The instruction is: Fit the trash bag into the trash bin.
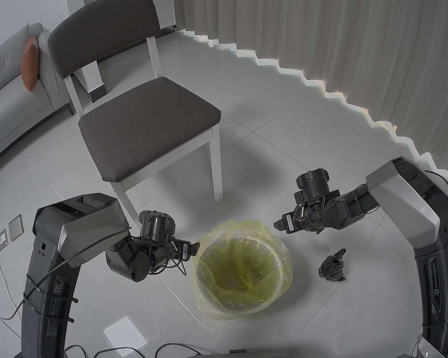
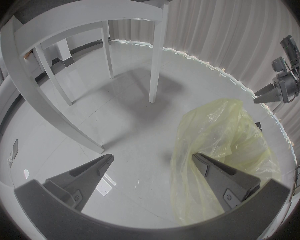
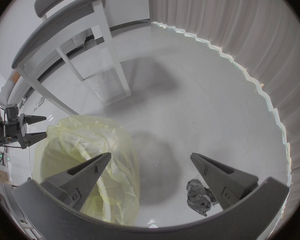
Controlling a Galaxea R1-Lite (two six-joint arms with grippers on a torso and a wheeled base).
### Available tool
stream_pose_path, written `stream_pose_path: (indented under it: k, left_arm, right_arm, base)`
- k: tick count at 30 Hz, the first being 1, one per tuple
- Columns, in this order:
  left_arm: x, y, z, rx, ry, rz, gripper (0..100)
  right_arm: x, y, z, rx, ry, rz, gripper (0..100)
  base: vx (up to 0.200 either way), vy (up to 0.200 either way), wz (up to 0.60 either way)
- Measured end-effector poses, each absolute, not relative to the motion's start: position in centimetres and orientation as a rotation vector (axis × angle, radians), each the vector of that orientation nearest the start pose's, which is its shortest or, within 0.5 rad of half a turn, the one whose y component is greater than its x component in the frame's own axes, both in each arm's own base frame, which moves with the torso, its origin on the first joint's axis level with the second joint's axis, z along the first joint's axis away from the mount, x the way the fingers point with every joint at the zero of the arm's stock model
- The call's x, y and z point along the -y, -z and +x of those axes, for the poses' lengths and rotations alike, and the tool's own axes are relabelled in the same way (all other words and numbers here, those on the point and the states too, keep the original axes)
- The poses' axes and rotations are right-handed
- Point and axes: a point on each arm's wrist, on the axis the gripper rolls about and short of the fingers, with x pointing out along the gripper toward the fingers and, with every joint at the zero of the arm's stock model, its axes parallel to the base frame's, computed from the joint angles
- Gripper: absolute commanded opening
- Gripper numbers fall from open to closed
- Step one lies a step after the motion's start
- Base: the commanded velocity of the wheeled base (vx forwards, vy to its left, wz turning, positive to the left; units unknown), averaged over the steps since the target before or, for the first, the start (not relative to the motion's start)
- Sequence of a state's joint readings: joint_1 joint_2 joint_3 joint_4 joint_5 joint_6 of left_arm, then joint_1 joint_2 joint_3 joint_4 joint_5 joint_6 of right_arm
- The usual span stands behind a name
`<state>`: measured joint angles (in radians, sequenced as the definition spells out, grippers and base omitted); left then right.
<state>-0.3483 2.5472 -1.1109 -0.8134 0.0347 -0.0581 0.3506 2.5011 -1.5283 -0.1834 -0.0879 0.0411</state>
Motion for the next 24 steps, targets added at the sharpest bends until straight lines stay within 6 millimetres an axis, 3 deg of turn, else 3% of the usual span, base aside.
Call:
stream_pose_path:
  k: [7,14,16,24]
  left_arm:
    - [13.7,2.6,39.6,-0.551,0.286,0.037,100]
    - [13.1,0.0,38.1,-0.418,0.325,0.005,100]
    - [12.9,-0.2,37.7,-0.406,0.331,0.001,100]
    - [12.3,0.4,37.2,-0.438,0.319,-0.003,100]
  right_arm:
    - [-13.3,-2.5,43.4,-0.789,-0.193,-0.111,100]
    - [-11.0,-3.1,42.5,-0.813,-0.152,-0.097,100]
    - [-10.5,-3.1,42.4,-0.818,-0.143,-0.094,100]
    - [-9.4,-3.3,42.5,-0.819,-0.124,-0.092,100]
  base:
    - [0.000,0.000,0.00]
    - [-0.200,0.000,0.00]
    - [-0.200,0.000,0.00]
    - [0.000,0.000,0.00]
